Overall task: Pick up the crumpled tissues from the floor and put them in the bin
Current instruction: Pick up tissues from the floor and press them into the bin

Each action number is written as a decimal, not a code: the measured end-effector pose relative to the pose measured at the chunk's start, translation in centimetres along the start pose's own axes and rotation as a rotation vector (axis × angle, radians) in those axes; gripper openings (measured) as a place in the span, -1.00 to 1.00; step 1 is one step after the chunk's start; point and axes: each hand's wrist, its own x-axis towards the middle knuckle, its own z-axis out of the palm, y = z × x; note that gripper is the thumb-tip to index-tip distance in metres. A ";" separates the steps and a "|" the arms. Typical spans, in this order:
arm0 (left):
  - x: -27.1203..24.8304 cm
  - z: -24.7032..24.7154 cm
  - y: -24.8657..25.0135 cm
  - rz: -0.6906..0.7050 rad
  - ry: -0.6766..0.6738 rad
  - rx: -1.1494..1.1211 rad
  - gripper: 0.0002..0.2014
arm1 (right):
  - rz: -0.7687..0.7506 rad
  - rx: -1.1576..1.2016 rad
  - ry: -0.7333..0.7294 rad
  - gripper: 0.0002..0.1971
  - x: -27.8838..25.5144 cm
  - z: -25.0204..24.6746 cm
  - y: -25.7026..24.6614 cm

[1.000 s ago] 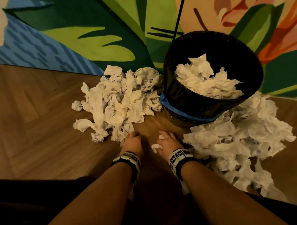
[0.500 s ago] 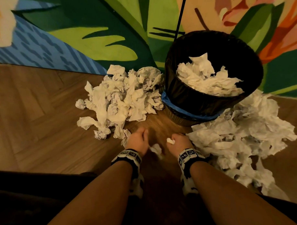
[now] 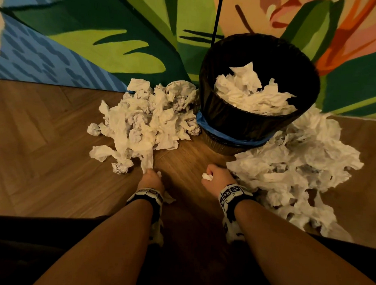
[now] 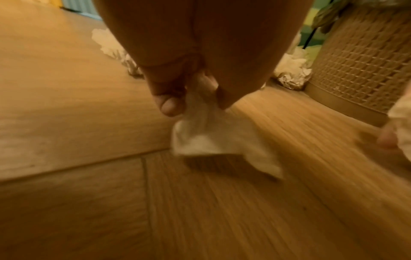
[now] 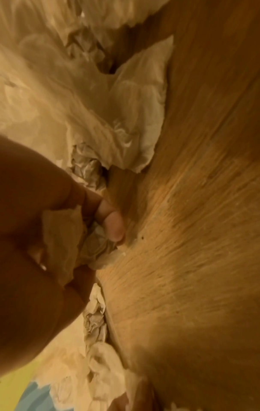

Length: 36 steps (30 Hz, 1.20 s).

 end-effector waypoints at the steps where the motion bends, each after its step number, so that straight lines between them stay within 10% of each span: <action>1: -0.2 -0.1 0.1 0.022 -0.017 0.039 -0.66 | -0.010 0.001 0.002 -0.75 0.0 0.0 -0.1; 9: -2.3 -1.9 1.4 0.454 0.034 -0.018 -0.87 | -0.169 -0.046 0.050 -0.80 -1.0 -2.6 -2.5; 17: -3.1 -9.3 5.3 0.397 0.282 -0.314 -0.69 | -0.445 -0.133 0.030 -0.70 -3.0 -9.8 -10.2; 24: -4.2 -18.7 11.3 0.620 0.385 -0.423 -0.73 | -0.732 -0.252 0.159 -0.52 -6.1 -18.5 -17.6; 32: -7.8 -23.7 19.0 0.920 0.301 -0.477 -0.80 | -0.515 0.047 0.582 -0.61 -6.1 -28.8 -14.5; 36: -8.4 -22.4 20.9 0.945 0.479 -0.433 -0.90 | -0.315 0.167 0.664 -0.71 -3.9 -29.6 -10.7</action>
